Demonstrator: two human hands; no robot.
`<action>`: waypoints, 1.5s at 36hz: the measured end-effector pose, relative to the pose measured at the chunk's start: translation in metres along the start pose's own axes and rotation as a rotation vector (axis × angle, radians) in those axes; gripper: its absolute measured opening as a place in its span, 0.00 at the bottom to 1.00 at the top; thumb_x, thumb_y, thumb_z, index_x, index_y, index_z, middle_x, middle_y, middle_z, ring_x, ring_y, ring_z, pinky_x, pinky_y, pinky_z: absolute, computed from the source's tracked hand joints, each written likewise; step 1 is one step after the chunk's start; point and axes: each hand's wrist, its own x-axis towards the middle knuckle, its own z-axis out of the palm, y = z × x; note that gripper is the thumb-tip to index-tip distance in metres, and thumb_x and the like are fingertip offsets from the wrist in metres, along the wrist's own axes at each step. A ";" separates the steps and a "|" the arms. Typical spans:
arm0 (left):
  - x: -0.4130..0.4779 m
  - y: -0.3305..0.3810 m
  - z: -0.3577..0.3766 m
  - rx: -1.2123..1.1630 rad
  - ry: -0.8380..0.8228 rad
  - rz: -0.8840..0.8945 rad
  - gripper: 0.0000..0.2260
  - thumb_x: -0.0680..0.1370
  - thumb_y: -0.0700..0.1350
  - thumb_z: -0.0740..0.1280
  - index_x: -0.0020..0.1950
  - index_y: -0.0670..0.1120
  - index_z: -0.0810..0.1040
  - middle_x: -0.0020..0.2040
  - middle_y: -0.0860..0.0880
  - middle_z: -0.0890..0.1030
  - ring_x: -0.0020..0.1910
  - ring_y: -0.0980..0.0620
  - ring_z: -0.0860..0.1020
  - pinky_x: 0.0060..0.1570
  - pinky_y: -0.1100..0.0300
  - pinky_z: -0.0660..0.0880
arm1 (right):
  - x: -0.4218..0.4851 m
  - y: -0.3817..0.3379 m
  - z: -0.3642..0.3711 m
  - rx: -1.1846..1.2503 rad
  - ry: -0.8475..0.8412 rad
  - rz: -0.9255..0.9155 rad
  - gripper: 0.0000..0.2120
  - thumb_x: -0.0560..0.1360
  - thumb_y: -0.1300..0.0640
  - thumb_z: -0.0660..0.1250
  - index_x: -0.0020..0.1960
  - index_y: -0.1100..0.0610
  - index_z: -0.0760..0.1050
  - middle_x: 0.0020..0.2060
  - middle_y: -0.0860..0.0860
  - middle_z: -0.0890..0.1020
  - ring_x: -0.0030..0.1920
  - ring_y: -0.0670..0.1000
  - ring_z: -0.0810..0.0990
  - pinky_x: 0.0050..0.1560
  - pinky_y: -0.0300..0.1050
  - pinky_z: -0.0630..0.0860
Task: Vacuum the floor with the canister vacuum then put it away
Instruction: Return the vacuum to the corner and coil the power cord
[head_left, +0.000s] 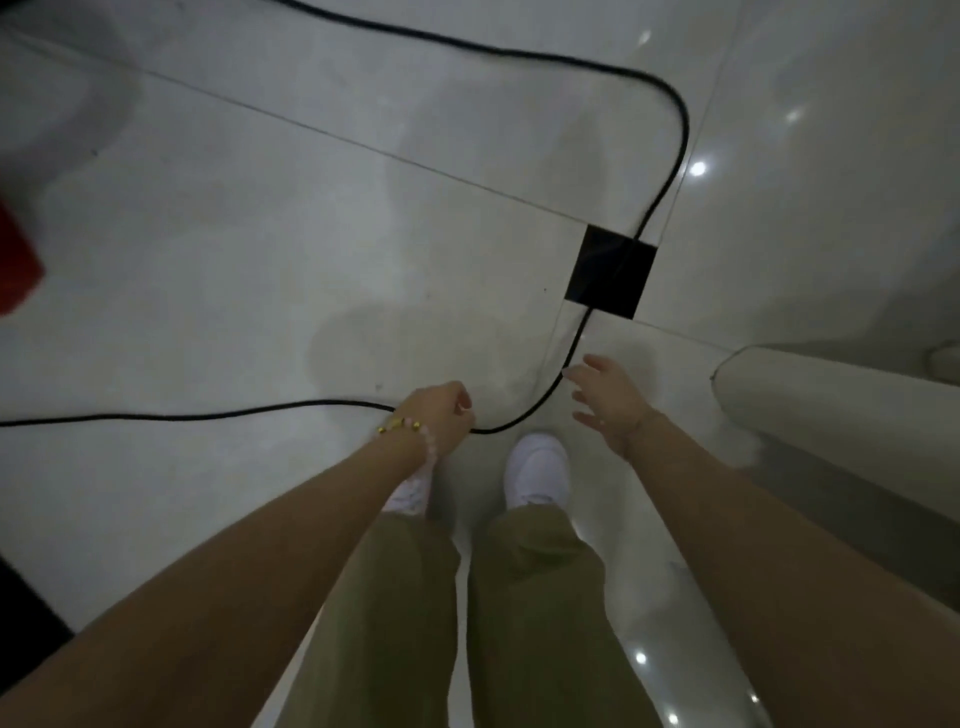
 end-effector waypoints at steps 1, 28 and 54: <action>0.005 -0.003 0.002 -0.019 0.002 -0.004 0.12 0.79 0.45 0.60 0.60 0.42 0.75 0.59 0.42 0.78 0.57 0.45 0.76 0.49 0.62 0.69 | 0.009 0.002 0.005 0.023 0.001 0.016 0.30 0.79 0.55 0.63 0.77 0.56 0.55 0.70 0.55 0.67 0.67 0.56 0.69 0.63 0.49 0.70; -0.254 0.041 -0.080 -0.500 0.456 0.242 0.11 0.75 0.54 0.63 0.45 0.47 0.76 0.35 0.46 0.79 0.33 0.52 0.74 0.35 0.58 0.70 | -0.258 -0.092 0.043 0.296 -0.371 -0.055 0.07 0.78 0.59 0.63 0.44 0.60 0.77 0.39 0.55 0.83 0.45 0.53 0.82 0.55 0.48 0.78; -0.686 -0.069 -0.158 -0.937 1.088 0.129 0.19 0.75 0.40 0.69 0.27 0.42 0.65 0.23 0.52 0.65 0.25 0.58 0.62 0.26 0.70 0.59 | -0.595 -0.092 0.154 -1.326 -0.617 -0.992 0.11 0.74 0.53 0.66 0.52 0.57 0.80 0.50 0.55 0.81 0.52 0.52 0.78 0.55 0.47 0.75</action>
